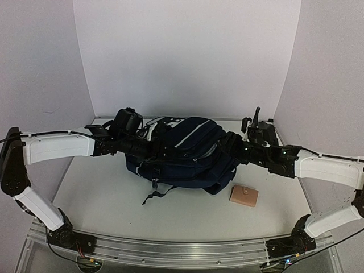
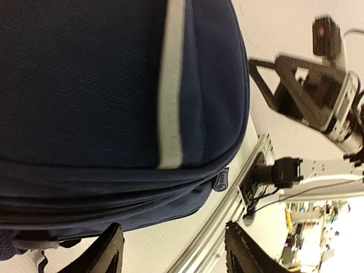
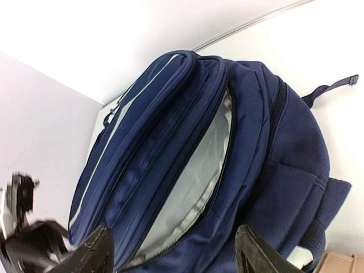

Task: Pack the student bag
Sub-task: Zip the student bag at the center of the board.

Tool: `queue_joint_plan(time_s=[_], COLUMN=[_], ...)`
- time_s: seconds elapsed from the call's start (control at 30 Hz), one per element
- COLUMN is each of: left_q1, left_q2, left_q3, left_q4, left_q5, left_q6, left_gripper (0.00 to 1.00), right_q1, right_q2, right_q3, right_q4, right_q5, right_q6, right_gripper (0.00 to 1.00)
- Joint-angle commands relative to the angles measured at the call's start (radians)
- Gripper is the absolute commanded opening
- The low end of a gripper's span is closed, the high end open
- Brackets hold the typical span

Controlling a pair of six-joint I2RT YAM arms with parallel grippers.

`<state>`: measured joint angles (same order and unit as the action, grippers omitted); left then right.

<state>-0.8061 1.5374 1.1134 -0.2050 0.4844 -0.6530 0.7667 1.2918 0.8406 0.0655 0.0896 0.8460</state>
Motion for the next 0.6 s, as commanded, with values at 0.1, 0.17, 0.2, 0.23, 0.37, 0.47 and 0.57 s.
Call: queue_joint_plan(time_s=[0.1,0.17,0.2,0.23,0.37,0.47,0.57], left_q1=[0.156,0.191,0.206,0.218,0.243,0.256,0.266], left_q2=[-0.139,-0.143,-0.146,-0.148,-0.157,-0.148,-0.139], left_q3=[-0.11,-0.151,-0.172,-0.19,-0.243,-0.258,-0.268], left_q4=[-0.071,-0.048,-0.027,-0.007,0.067,0.105,0.138], left_q5=[-0.076,-0.074,-0.072,-0.073,-0.076,-0.075,-0.078], left_q6=[-0.13,-0.188,-0.213,-0.235,-0.287,-0.3,-0.309], left_gripper=[0.69,0.71,0.71,0.71,0.71,0.72,0.72], right_q1=[0.18,0.224,0.251,0.274,0.318,0.324,0.325], right_q2=[-0.036,0.004,0.027,0.049,0.126,0.166,0.191], right_q3=[0.102,0.145,0.166,0.184,0.237,0.267,0.292], right_q4=[-0.206,-0.253,-0.269,-0.28,-0.3,-0.317,-0.336], right_q5=[0.056,0.075,0.087,0.096,0.132,0.17,0.197], right_q6=[-0.09,-0.096,-0.098,-0.101,-0.103,-0.1,-0.102], right_gripper=[0.64,0.61,0.59,0.58,0.53,0.48,0.45])
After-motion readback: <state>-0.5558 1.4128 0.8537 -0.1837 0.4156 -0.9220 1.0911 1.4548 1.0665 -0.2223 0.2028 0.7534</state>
